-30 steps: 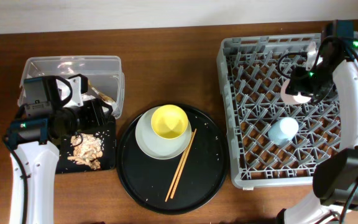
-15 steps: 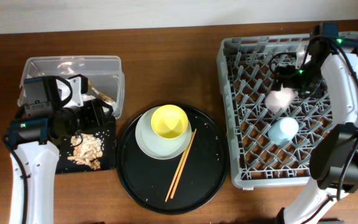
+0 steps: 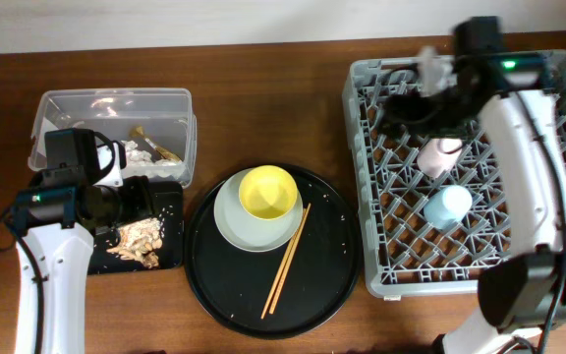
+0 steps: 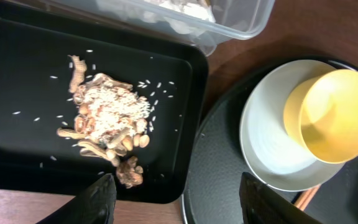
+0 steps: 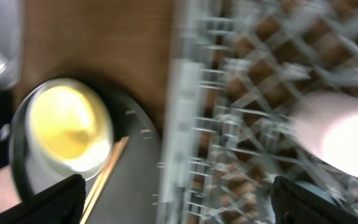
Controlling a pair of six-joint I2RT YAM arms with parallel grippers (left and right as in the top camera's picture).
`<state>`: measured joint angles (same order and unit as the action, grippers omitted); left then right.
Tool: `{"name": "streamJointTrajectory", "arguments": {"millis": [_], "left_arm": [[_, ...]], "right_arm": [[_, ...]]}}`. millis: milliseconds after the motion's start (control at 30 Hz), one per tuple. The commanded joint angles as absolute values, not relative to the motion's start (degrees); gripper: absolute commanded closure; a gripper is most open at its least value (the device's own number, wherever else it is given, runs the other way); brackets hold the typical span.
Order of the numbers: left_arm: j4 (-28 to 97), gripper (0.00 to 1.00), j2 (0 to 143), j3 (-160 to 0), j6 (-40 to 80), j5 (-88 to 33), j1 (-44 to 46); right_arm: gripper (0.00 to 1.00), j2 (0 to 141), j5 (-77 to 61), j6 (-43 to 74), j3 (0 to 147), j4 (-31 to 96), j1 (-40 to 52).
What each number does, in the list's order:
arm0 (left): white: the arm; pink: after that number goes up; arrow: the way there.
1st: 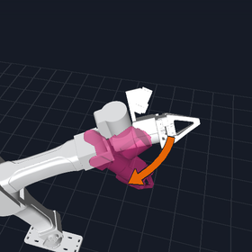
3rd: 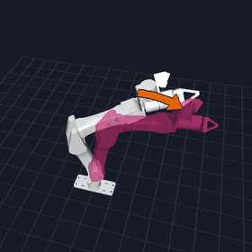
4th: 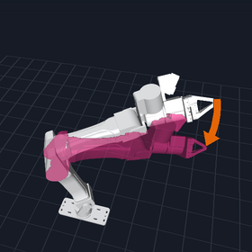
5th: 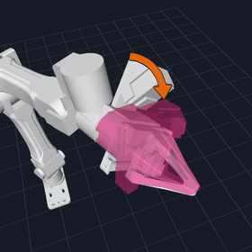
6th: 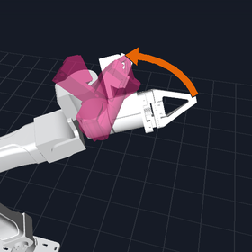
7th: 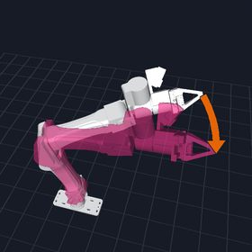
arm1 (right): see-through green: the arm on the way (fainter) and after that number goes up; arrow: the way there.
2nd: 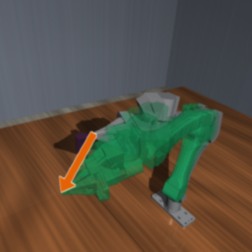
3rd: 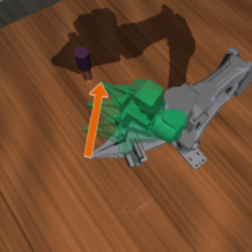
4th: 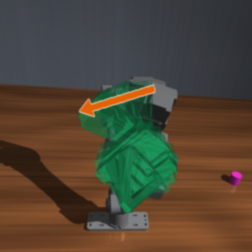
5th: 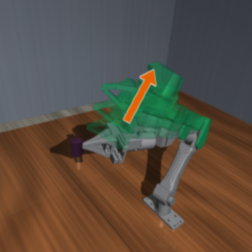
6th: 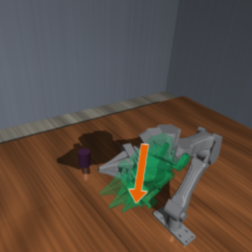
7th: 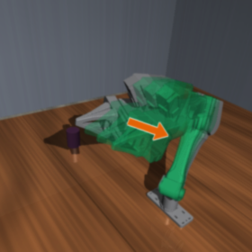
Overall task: Sort waste into correct bins and load items into the dishwasher rack
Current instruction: 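Grasp the yellow bowl with the right gripper and lift it, then place the yellow bowl upright in the back of the dish rack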
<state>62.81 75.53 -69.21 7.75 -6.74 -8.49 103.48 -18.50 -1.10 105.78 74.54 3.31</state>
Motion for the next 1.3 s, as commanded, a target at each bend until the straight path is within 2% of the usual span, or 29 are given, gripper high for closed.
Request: {"name": "streamJointTrajectory", "arguments": {"millis": [0,133,233,267,300,433,500,600,733,933,1100,1267], "left_arm": [[62.9,0.36,74.9,-69.4,8.5,-4.5,-8.7],[63.1,0.36,74.9,-69.4,8.5,-4.5,-8.7],[63.1,0.36,74.9,-69.4,8.5,-4.5,-8.7],[63.1,0.32,74.9,-69.4,8.5,-4.5,-8.7],[63.1,0.32,74.9,-69.4,8.5,-4.5,-8.7],[63.1,0.32,74.9,-69.4,8.5,-4.5,-8.7],[63.1,0.32,74.9,-69.4,8.5,-4.5,-8.7],[63.1,0.32,74.9,-69.4,8.5,-4.7,-8.7],[63.1,0.32,74.9,-69.4,8.5,-4.7,-8.7],[63.1,0.32,74.9,-69.4,8.5,-4.7,-8.7],[63.1,0.32,74.9,-69.4,8.5,-4.7,-8.7],[63.1,0.32,74.9,-69.4,8.5,-4.7,-8.7]], "right_arm": [[0.11,105.6,-18.6,-1.4,106.0,74.6,13.7],[0.19,111.8,-14.8,3.6,106.0,74.4,23.4],[0.31,117.0,-14.7,8.4,106.0,73.2,27.0],[0.34,119.5,-14.7,10.1,106.0,72.7,28.2],[0.42,123.2,-14.6,12.4,106.0,72.4,29.3],[0.43,128.1,-14.3,14.3,106.0,72.1,29.6],[0.48,130.0,-14.4,14.3,106.0,71.8,29.7],[0.73,130.9,-14.3,14.3,106.0,71.4,29.7],[0.96,130.9,-14.3,14.3,106.1,71.2,29.2],[0.96,128.2,-13.8,14.2,108.3,73.3,26.0],[0.96,122.3,-6.1,13.5,115.9,77.9,22.8],[0.96,117.6,-5.3,6.6,125.5,81.7,17.5]]}}
